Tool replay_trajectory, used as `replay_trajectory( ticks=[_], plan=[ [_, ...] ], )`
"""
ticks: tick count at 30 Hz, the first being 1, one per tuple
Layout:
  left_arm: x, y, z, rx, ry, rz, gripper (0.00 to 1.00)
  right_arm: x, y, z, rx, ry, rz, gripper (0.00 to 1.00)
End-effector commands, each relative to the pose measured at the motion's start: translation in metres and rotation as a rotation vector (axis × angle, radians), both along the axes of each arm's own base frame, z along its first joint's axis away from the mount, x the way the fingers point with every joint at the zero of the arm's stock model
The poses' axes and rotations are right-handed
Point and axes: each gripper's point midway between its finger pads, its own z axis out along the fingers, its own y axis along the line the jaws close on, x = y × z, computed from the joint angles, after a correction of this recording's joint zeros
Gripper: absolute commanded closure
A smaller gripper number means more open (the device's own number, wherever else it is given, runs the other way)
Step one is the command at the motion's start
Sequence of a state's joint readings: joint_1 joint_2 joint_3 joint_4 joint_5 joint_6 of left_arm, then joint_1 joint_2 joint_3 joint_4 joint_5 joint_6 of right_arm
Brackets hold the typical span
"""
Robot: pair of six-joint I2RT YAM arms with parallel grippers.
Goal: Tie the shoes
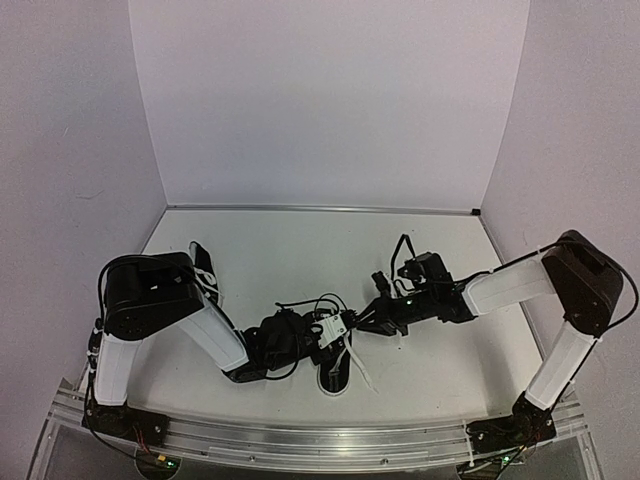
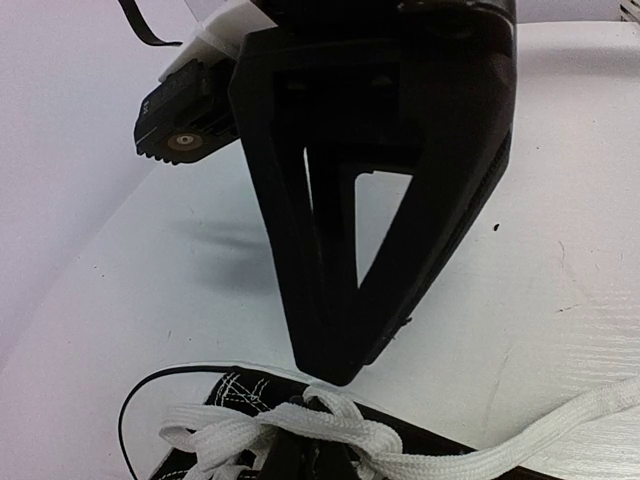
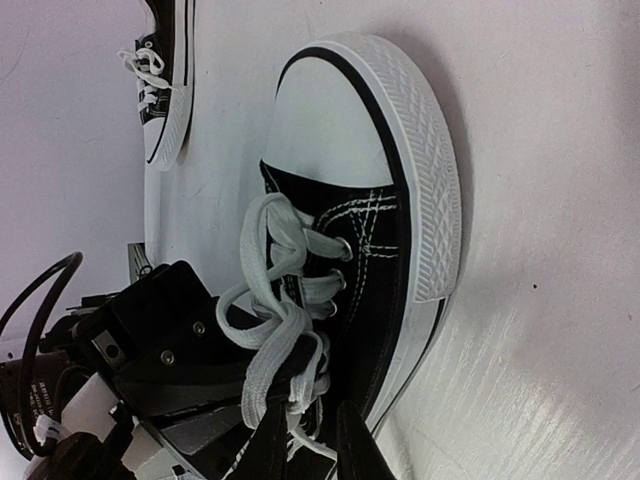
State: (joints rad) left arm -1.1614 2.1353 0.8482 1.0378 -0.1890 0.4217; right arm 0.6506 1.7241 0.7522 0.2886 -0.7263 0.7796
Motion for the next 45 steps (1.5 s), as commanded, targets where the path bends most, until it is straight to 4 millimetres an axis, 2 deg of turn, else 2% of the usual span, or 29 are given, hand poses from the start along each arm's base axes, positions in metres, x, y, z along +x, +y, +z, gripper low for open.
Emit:
replay_trajectory(
  ticks=[1, 6, 15, 19, 24, 45],
  plan=[
    [-0.003, 0.000, -0.002, 0.000, -0.002, -0.016, 1.00, -0.001, 0.008, 0.002, 0.070, 0.000, 0.010, 0.84],
    [-0.003, 0.001, -0.001, -0.001, -0.002, -0.015, 1.00, -0.004, 0.007, 0.004, 0.112, -0.011, 0.003, 0.83],
    [-0.003, 0.003, -0.001, -0.002, -0.003, -0.015, 1.00, -0.004, -0.002, 0.021, 0.200, -0.099, -0.046, 0.70],
    [-0.004, 0.002, -0.001, -0.001, -0.002, -0.016, 1.00, -0.002, -0.004, 0.031, 0.261, -0.120, -0.074, 0.73],
    [-0.003, 0.003, 0.000, -0.005, -0.003, -0.010, 1.00, -0.003, -0.004, 0.023, 0.307, -0.089, -0.100, 0.79],
    [-0.002, 0.003, 0.001, -0.002, -0.008, -0.010, 1.00, 0.000, 0.001, 0.011, 0.380, -0.054, -0.113, 0.81]
  ],
)
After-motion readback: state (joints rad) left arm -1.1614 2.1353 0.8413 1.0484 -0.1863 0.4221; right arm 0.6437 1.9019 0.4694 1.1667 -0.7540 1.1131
